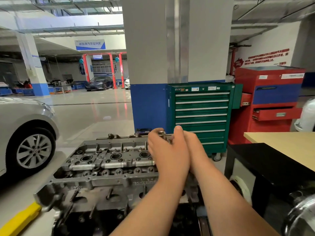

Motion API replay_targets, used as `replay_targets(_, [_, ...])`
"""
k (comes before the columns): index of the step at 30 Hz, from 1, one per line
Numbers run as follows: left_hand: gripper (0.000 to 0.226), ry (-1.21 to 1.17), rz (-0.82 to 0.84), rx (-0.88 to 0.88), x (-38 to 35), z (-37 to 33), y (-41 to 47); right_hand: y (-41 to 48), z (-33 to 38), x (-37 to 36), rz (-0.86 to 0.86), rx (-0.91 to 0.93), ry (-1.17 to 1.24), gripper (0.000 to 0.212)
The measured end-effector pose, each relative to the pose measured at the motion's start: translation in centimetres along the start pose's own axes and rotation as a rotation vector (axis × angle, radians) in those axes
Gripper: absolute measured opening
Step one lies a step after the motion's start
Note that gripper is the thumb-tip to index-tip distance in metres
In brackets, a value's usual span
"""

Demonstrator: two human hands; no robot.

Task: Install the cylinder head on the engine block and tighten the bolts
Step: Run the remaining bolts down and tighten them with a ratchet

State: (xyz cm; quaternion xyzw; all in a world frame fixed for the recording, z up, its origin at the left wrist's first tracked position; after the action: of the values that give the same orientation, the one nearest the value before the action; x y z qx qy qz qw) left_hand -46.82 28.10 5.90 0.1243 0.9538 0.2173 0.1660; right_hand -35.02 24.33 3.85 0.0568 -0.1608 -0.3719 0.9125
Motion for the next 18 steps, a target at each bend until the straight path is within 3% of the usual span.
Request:
replay_targets(2, [0.03, 0.14, 0.171, 0.12, -0.8, 1.1, 2.5, 0.2, 0.3, 0.4, -0.054, 0.037, -0.113, 0.029])
replay_targets(4, [0.043, -0.053, 0.543, 0.509, -2.9, 2.9, 2.9, 0.4, 0.2, 0.7, -0.103, 0.059, -0.218, 0.025])
replay_targets(6, [0.045, -0.24, 0.633, 0.694, -3.5, 3.4, 2.4, 0.2, 0.1, 0.5, -0.101, 0.056, -0.215, 0.026])
replay_targets(7, [0.042, -0.215, 0.56, 0.636, -3.1, 3.6, 2.4, 0.2, 0.0, 0.5, -0.089, 0.052, -0.213, 0.025])
replay_targets(9, [0.028, 0.005, 0.234, 0.277, -1.1, 2.3, 2.2, 0.2, 0.0, 0.5, -0.067, 0.029, -0.149, 0.023])
replay_targets(11, [0.015, 0.03, 0.073, 0.058, -0.4, 0.9, 0.7, 0.2, -0.2, 0.0, -0.021, 0.0, 0.015, 0.03])
replay_targets(12, [0.014, 0.091, 0.09, 0.042, -0.5, 1.1, 1.1, 0.2, -0.2, 0.0, -0.017, -0.004, 0.036, 0.033])
replay_targets(14, [0.03, 0.123, 0.301, 0.234, -1.5, 2.5, 2.9, 0.3, 0.1, 0.5, -0.073, 0.039, -0.123, 0.032])
replay_targets(16, [0.045, -0.118, 0.647, 0.557, -3.4, 3.2, 2.1, 0.5, 0.0, 0.5, -0.089, 0.05, -0.168, 0.028])
replay_targets(18, [0.045, -0.219, 0.682, 0.638, -3.5, 3.3, 1.7, 0.3, -0.1, 0.5, -0.094, 0.048, -0.163, 0.025])
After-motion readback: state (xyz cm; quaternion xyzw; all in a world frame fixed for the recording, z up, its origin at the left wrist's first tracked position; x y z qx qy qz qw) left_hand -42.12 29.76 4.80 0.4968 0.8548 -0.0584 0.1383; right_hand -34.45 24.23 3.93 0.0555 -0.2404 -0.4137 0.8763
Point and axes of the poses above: each hand's wrist, its own y-axis towards the middle knuckle, its own x-axis out of the back of the hand, z = x × y, the point moved 10 cm from there along y, towards the middle knuckle, and after that the axes turned 12 degrees about -y, right-handed, at the moved point
